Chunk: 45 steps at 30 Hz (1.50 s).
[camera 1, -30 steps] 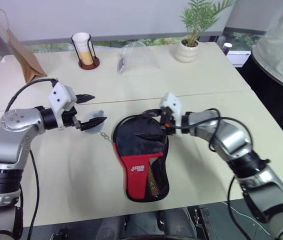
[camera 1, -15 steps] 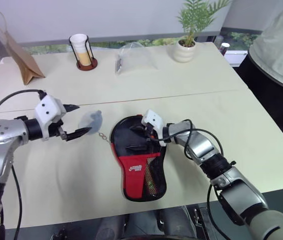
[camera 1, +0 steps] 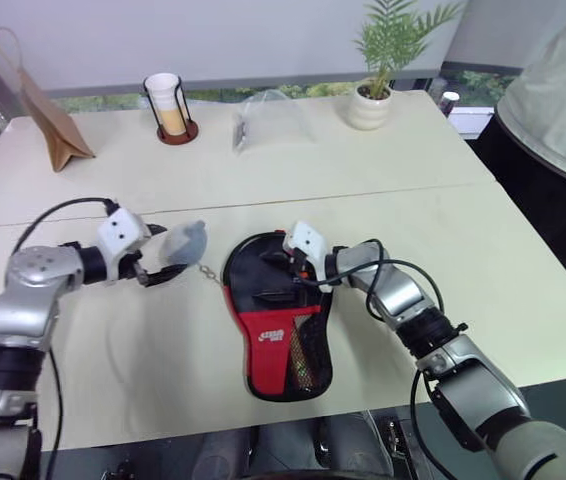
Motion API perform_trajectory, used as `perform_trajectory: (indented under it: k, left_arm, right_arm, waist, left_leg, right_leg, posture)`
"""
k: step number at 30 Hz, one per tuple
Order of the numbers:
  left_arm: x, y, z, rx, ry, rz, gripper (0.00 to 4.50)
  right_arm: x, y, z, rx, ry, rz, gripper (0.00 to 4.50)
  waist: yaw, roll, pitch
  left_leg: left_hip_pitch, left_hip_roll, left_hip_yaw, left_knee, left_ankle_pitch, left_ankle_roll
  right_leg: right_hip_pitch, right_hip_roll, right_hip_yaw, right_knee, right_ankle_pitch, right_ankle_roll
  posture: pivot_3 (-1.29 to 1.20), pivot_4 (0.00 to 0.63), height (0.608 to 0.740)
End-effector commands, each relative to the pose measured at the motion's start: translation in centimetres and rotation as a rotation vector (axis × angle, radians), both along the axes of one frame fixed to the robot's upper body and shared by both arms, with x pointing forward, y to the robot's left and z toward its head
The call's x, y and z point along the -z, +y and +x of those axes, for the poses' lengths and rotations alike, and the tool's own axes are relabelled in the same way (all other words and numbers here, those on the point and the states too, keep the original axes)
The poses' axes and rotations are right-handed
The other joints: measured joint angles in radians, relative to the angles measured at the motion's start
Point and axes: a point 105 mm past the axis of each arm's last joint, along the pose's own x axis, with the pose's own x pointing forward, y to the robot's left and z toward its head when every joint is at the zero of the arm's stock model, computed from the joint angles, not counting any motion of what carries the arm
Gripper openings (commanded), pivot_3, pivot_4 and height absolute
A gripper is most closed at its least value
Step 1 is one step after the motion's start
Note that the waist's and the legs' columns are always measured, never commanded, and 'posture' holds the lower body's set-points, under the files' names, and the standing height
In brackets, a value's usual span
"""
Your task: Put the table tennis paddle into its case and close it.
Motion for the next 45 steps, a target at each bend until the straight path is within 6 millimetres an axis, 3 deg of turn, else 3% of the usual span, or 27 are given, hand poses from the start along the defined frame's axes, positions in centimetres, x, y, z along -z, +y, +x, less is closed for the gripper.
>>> perform_trajectory:
  k: [1,4,7,13,15,23,29,37,45]
  left_arm:
    - [-0.8,0.0,1.0,-0.001,-0.029,-0.012,4.50]
    - [-0.7,-0.3,1.5,0.001,-0.021,-0.034,4.50]
    - [-0.5,-0.4,2.0,-0.001,-0.015,-0.034,3.67]
    - [-0.3,-0.8,3.2,0.002,-0.032,-0.010,0.71]
    - [-0.7,-1.2,4.3,-0.004,-0.053,0.006,0.02]
    - [-2.8,-3.4,9.2,-0.057,-0.182,0.114,0.02]
    - [-5.7,-9.1,12.0,-0.061,-0.292,0.140,0.02]
    - [-8.2,-17.1,12.5,0.001,-0.387,0.102,0.02]
    - [-9.4,-24.3,10.9,0.117,-0.410,0.009,0.02]
  right_arm:
    - [2.3,-1.2,0.0,0.055,0.036,-0.086,4.44]
    - [2.3,-1.2,0.0,0.061,0.037,-0.087,4.44]
    - [2.3,-1.1,-0.1,0.064,0.038,-0.086,4.50]
    - [2.8,-1.0,-0.6,0.058,0.048,-0.103,4.50]
    - [3.3,-0.9,-0.8,0.056,0.059,-0.118,4.50]
    - [5.2,-1.3,-1.8,0.056,0.078,-0.205,4.50]
    - [6.0,-1.5,-3.3,0.073,0.140,-0.220,4.50]
    - [6.5,-0.9,-5.8,0.100,0.225,-0.223,4.50]
    - [7.1,-0.3,-6.8,0.163,0.255,-0.213,4.50]
  waist:
    - [0.000,0.000,0.000]
    - [-0.001,0.000,0.000]
    - [0.000,0.000,0.000]
    - [0.002,0.000,0.000]
    - [0.003,0.000,0.000]
    - [0.001,-0.002,-0.001]
    - [0.001,-0.002,-0.002]
    - [0.002,-0.003,-0.002]
    - [0.003,-0.003,-0.002]
  left_leg:
    - [0.000,0.000,0.000,0.000,0.000,0.000]
    - [0.000,0.000,0.000,0.000,0.000,0.000]
    - [0.000,0.000,0.000,0.000,0.000,0.000]
    - [0.000,0.000,0.000,0.000,0.000,0.000]
    - [0.000,0.000,-0.001,0.001,0.000,0.000]
    - [0.000,0.000,-0.002,0.002,0.000,0.000]
    - [0.000,-0.001,-0.001,0.002,0.000,0.000]
    - [0.000,-0.001,-0.001,0.002,-0.001,0.001]
    - [0.000,-0.001,-0.001,0.002,-0.001,0.001]
  right_leg:
    - [0.000,0.000,0.000,0.000,0.000,0.000]
    - [0.000,0.000,0.000,0.000,0.000,0.000]
    - [0.000,0.000,0.000,0.000,0.000,0.000]
    - [0.000,0.000,0.000,0.000,0.000,0.000]
    - [0.001,0.000,0.000,0.000,0.000,0.000]
    - [0.002,0.001,-0.001,0.000,0.000,0.001]
    - [0.003,0.001,-0.001,0.000,-0.001,0.003]
    - [0.003,0.000,-0.001,0.000,-0.004,0.007]
    - [0.003,-0.001,-0.001,-0.001,-0.006,0.010]
  posture:
    - [0.00,0.150,0.740]
    - [0.00,0.150,0.740]
    - [0.00,0.150,0.740]
    - [0.00,0.150,0.740]
    - [0.00,0.150,0.740]
    - [0.00,0.150,0.740]
    - [0.00,0.150,0.740]
    - [0.00,0.150,0.740]
    - [0.00,0.150,0.740]
